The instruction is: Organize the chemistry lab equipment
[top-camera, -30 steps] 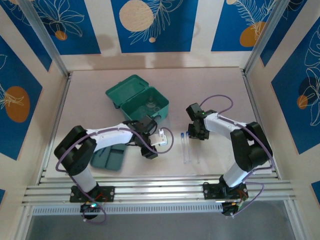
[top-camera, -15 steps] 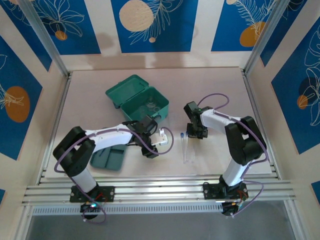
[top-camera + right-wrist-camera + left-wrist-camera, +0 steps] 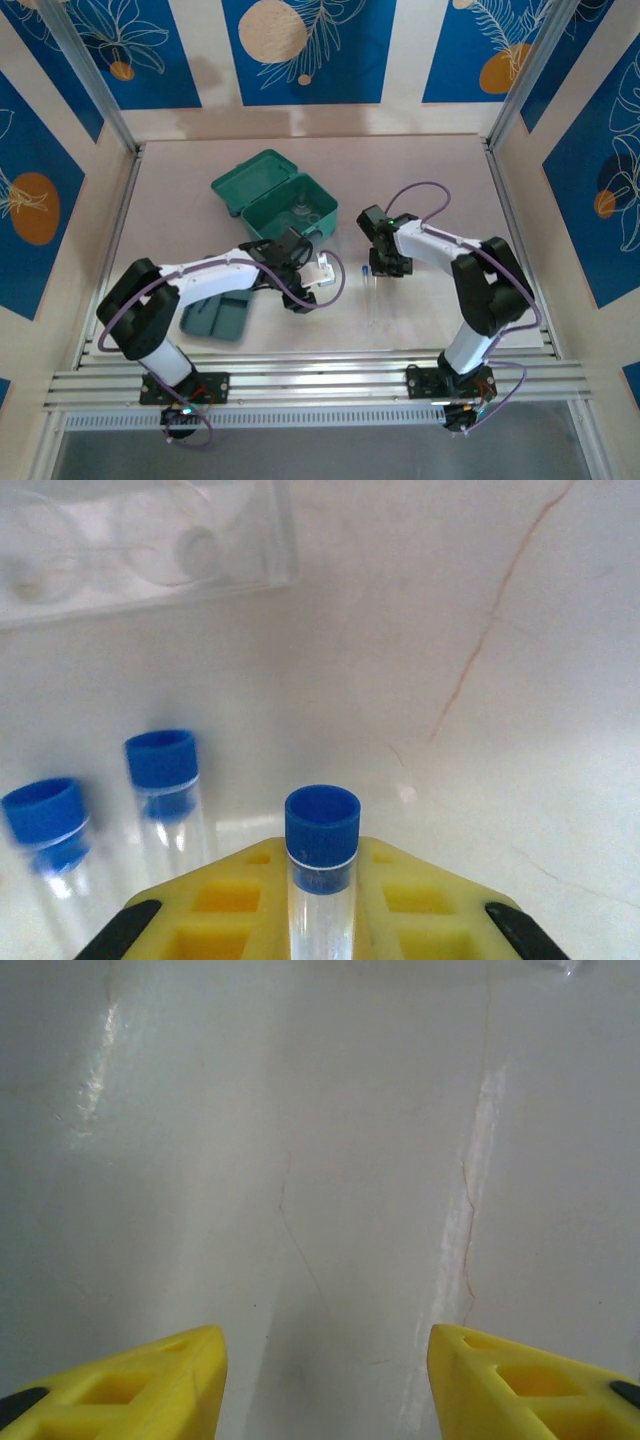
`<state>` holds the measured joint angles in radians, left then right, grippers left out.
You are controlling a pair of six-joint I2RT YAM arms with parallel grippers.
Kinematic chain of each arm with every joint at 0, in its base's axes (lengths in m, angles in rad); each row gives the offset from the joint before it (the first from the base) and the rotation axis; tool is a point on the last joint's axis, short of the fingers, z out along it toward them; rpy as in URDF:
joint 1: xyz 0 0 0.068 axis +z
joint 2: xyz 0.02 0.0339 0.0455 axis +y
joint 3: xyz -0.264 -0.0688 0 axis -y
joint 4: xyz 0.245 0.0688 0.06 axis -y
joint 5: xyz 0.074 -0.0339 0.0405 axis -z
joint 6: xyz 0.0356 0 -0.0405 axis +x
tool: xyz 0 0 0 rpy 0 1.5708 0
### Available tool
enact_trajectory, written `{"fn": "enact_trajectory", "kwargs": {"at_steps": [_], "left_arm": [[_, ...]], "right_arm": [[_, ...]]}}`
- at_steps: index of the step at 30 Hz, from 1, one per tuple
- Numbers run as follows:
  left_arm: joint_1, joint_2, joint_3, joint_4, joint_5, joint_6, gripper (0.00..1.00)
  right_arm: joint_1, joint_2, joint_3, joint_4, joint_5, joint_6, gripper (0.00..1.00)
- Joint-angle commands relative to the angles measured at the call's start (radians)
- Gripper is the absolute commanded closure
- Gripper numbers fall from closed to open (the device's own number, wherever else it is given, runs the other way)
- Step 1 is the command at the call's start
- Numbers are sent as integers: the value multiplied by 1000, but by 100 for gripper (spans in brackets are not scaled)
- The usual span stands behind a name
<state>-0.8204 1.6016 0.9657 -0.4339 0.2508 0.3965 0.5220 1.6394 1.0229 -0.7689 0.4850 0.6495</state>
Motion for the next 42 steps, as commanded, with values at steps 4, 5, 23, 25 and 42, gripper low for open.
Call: {"fn": "enact_trajectory", "kwargs": {"at_steps": [4, 5, 23, 25, 42], "left_arm": [[-2, -39, 31, -43, 47, -25, 44], [-1, -44, 36, -46, 55, -30, 44], [56, -115, 163, -63, 415, -172, 42], [55, -115, 167, -64, 433, -181, 42], [130, -130, 131, 59, 672, -333, 45]], "right_arm": [[62, -223, 4, -100, 116, 90, 82], [81, -253, 10, -115, 144, 111, 82], [429, -491, 86, -180, 521, 471, 82], [458, -498, 95, -180, 545, 498, 82], [615, -518, 79, -37, 669, 721, 81]]}}
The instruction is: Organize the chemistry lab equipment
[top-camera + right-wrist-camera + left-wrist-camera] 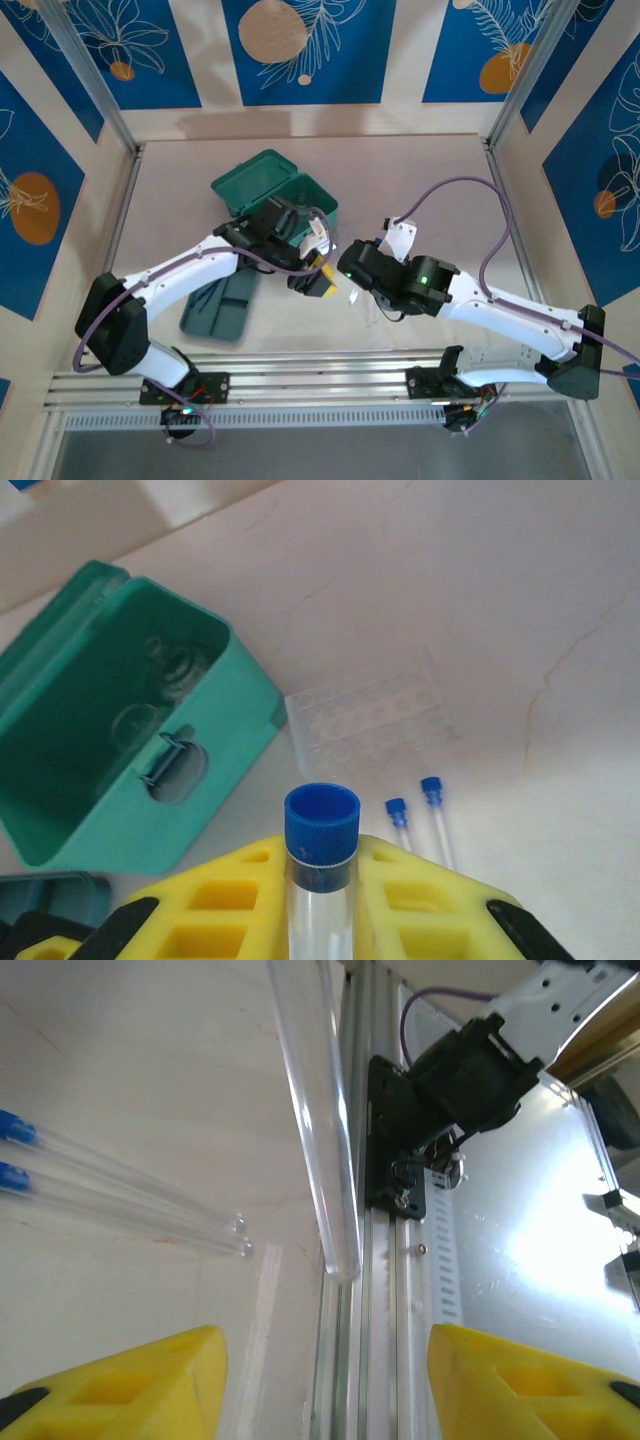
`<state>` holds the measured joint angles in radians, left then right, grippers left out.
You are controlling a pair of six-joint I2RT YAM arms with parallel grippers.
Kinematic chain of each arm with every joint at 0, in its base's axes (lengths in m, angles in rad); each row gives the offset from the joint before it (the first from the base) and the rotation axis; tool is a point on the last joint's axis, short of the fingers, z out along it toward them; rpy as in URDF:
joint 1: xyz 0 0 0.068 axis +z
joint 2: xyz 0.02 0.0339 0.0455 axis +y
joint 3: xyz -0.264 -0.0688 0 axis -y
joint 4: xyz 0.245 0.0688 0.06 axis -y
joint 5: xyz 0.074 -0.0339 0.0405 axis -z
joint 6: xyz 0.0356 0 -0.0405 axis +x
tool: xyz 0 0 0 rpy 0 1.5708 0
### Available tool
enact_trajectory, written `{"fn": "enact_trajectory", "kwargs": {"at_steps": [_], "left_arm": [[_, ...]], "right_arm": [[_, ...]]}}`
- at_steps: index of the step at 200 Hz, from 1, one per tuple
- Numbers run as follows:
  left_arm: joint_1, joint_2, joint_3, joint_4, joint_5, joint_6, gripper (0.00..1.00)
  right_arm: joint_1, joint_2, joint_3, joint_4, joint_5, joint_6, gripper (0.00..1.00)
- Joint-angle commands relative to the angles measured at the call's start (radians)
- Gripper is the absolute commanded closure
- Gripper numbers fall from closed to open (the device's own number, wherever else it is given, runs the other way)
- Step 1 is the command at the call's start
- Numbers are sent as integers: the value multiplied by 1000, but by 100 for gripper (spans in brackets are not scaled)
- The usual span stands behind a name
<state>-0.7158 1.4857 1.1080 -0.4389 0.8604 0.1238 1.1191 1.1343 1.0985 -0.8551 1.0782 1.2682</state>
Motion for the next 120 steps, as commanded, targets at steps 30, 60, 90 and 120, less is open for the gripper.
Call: {"fn": "enact_trajectory", "kwargs": {"at_steps": [30, 60, 90, 120], "left_arm": [[47, -22, -31, 104, 63, -86, 46], [48, -22, -35, 121, 86, -99, 46], [49, -24, -38, 128, 121, -107, 46], [49, -24, -43, 129, 125, -107, 46]], "right_arm": [[41, -7, 18, 68, 105, 128, 81], [48, 2, 20, 95, 126, 154, 81], [48, 21, 26, 96, 144, 193, 81], [47, 31, 29, 130, 144, 192, 81]]}}
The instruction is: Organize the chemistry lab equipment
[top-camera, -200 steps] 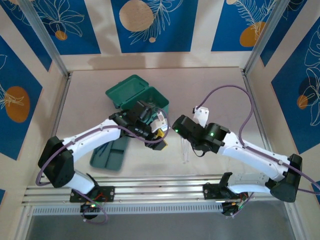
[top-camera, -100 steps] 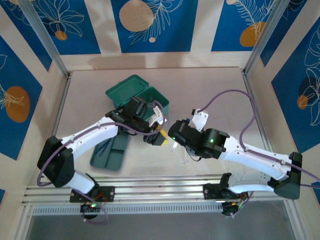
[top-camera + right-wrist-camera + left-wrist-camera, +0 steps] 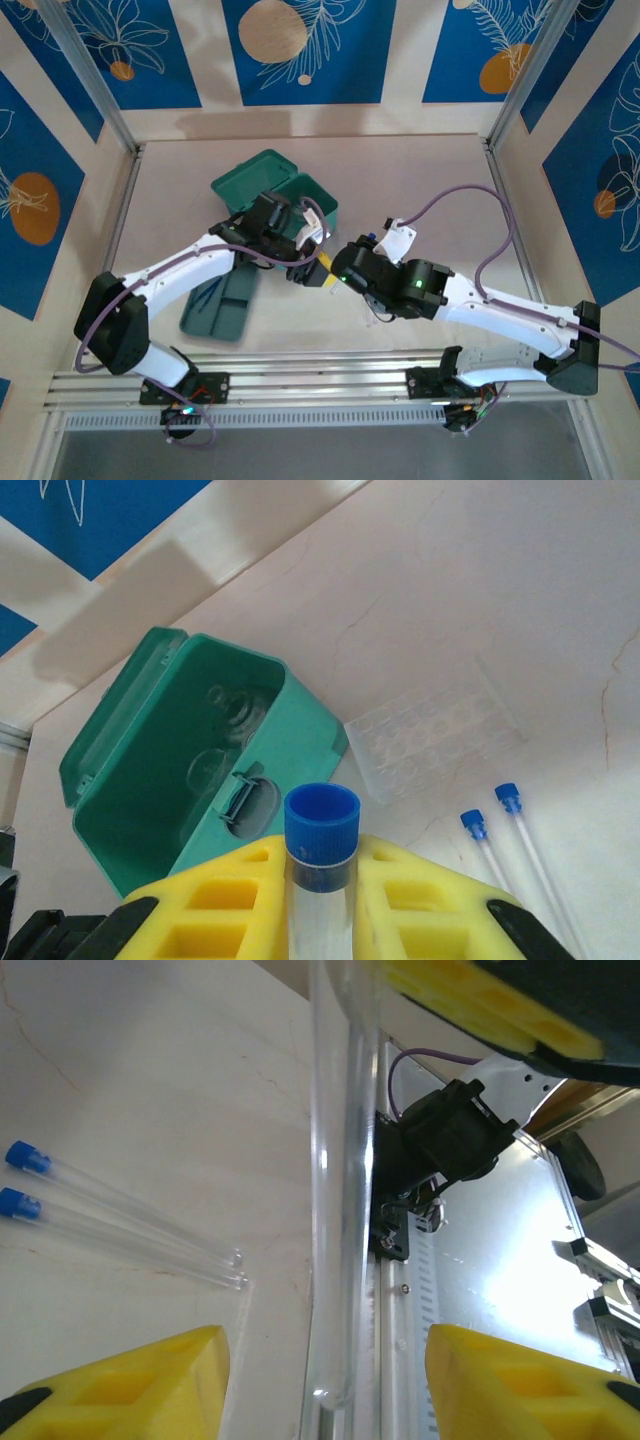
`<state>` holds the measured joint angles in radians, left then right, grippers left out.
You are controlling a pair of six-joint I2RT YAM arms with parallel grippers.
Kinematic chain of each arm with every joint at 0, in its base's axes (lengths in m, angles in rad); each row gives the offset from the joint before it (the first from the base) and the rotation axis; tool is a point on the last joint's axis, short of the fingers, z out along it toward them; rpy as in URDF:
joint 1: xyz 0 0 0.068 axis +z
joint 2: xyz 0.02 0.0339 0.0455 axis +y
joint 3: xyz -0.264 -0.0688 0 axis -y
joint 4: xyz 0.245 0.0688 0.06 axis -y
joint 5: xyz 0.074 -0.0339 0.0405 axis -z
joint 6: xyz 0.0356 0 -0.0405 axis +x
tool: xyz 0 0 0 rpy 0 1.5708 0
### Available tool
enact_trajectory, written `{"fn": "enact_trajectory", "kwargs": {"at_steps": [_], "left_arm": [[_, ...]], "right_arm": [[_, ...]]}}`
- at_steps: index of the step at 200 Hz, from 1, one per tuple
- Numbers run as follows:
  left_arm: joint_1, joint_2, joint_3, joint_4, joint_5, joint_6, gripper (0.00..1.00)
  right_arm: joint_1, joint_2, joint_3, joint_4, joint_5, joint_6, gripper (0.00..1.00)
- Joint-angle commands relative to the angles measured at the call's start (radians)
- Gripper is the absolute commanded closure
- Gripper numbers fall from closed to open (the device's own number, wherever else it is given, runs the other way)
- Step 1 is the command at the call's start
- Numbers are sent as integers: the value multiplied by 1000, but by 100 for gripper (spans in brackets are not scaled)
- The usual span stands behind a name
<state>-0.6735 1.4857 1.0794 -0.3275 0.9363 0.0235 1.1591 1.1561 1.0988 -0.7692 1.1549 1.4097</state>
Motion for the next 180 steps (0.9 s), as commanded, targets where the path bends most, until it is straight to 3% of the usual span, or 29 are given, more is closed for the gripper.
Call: {"fn": "enact_trajectory", "kwargs": {"at_steps": [1, 180], "left_arm": [[6, -24, -14, 18, 48, -7, 46], [7, -8, -12, -9, 39, 23, 49]], "right_arm": [[7, 9, 28, 47, 67, 50, 81], [-69, 59, 50, 214, 0, -22, 81]]}}
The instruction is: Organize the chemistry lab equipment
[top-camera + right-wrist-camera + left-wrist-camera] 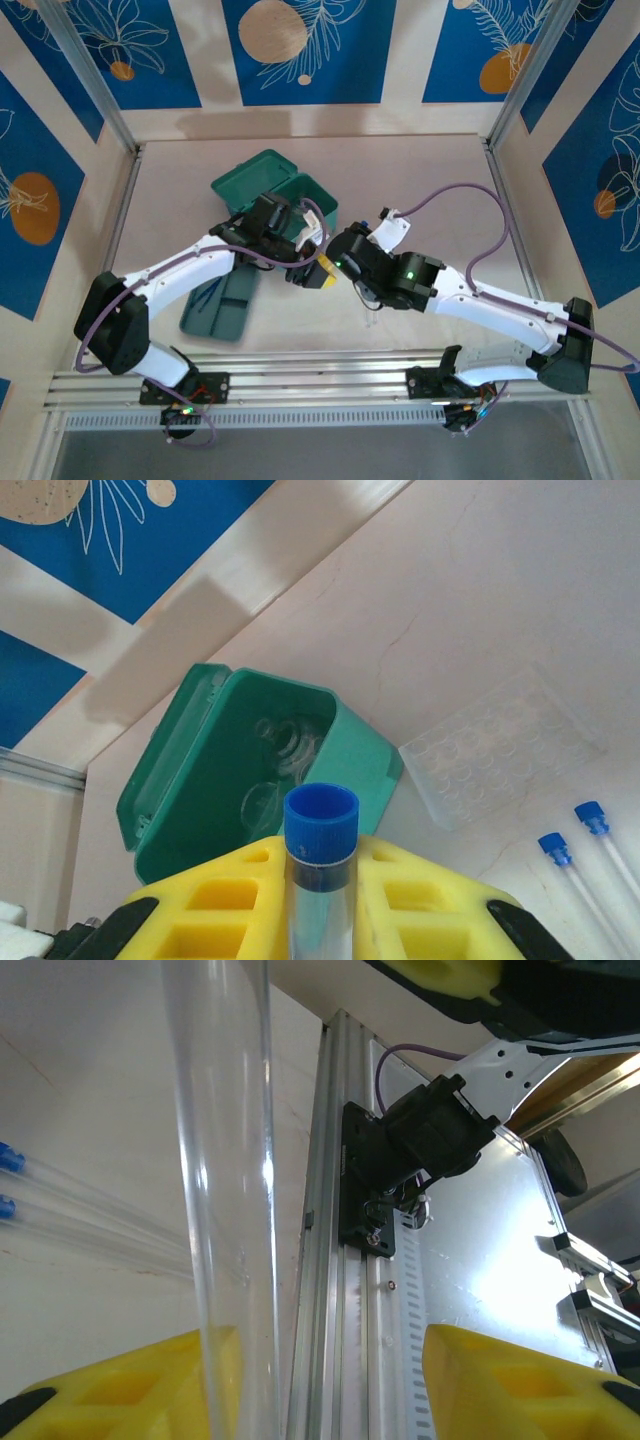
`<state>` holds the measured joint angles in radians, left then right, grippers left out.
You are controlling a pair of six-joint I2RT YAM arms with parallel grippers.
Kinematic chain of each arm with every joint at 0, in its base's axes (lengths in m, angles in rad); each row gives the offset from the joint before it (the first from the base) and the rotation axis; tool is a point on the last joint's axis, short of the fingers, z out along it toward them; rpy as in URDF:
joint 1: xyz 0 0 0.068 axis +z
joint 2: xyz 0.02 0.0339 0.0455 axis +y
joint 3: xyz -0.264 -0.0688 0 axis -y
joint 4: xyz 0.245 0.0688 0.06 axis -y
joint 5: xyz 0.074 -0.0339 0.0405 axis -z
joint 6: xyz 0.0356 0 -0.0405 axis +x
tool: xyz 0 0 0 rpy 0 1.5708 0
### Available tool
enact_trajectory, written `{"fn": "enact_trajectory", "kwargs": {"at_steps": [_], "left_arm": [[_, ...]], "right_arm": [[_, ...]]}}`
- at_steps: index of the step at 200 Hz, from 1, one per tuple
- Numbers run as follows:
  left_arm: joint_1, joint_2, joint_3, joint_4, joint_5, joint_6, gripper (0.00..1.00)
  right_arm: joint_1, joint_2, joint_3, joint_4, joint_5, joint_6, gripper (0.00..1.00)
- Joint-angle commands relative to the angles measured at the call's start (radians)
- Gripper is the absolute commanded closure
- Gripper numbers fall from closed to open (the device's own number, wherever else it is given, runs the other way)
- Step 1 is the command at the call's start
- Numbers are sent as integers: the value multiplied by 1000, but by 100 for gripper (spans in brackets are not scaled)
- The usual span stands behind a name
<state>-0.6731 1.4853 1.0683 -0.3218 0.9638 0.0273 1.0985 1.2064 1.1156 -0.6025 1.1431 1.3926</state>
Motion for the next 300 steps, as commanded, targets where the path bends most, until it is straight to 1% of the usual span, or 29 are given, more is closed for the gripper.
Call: {"fn": "enact_trajectory", "kwargs": {"at_steps": [1, 24, 40, 53, 62, 76, 89, 125, 143, 160, 174, 187, 216, 229, 241, 247, 251, 273, 289, 300], "left_arm": [[6, -9, -1, -14, 11, 19, 49], [6, -11, -3, -15, -14, 20, 55], [6, -14, -7, -13, -25, 22, 57], [6, -16, -14, -3, -35, 20, 61], [7, -17, -16, 2, -45, 19, 65], [6, -17, -15, 1, -47, 22, 74], [6, -16, -13, 3, -42, 23, 79], [7, -16, -10, -5, -49, 43, 88], [7, -20, -4, -28, -79, 78, 93], [8, -23, -1, -46, -105, 114, 95], [8, -23, -1, -61, -118, 136, 95], [12, -26, -3, -68, -127, 153, 95], [23, -25, -3, -86, -154, 181, 94], [27, -31, -4, -97, -169, 194, 93], [30, -38, -5, -103, -175, 201, 93], [33, -39, -5, -107, -173, 204, 93], [34, -39, -4, -107, -174, 205, 93], [35, -39, -5, -110, -176, 211, 93], [36, -40, -4, -115, -173, 212, 93], [36, -40, -3, -117, -168, 213, 93]], "right_arm": [[-8, 8, 33, 48, 11, -5, 81], [-10, 8, 35, 47, 10, -10, 81], [-9, 2, 29, 46, 6, -7, 81], [-7, -4, 23, 39, 2, 3, 81], [-3, -8, 18, 28, 5, 15, 81], [4, -16, 10, 10, 13, 35, 81], [6, -20, 5, 1, 11, 46, 81], [14, -25, 1, -14, 2, 55, 81], [14, -36, -2, -24, -8, 57, 81], [4, -52, 0, -20, -37, 23, 78], [-28, -69, 12, -34, -98, -12, 72], [-79, -93, 21, -58, -192, -34, 70], [-199, -165, 9, -50, -411, -145, 61], [-237, -193, 19, -85, -483, -189, 58], [-279, -213, 26, -115, -550, -223, 49], [-305, -221, 27, -122, -593, -245, 47], [-325, -228, 26, -125, -631, -259, 44], [-449, -232, 18, -122, -867, -340, 35], [-518, -212, 15, -127, -1004, -391, 33], [-546, -193, 15, -125, -1086, -423, 32]]}}
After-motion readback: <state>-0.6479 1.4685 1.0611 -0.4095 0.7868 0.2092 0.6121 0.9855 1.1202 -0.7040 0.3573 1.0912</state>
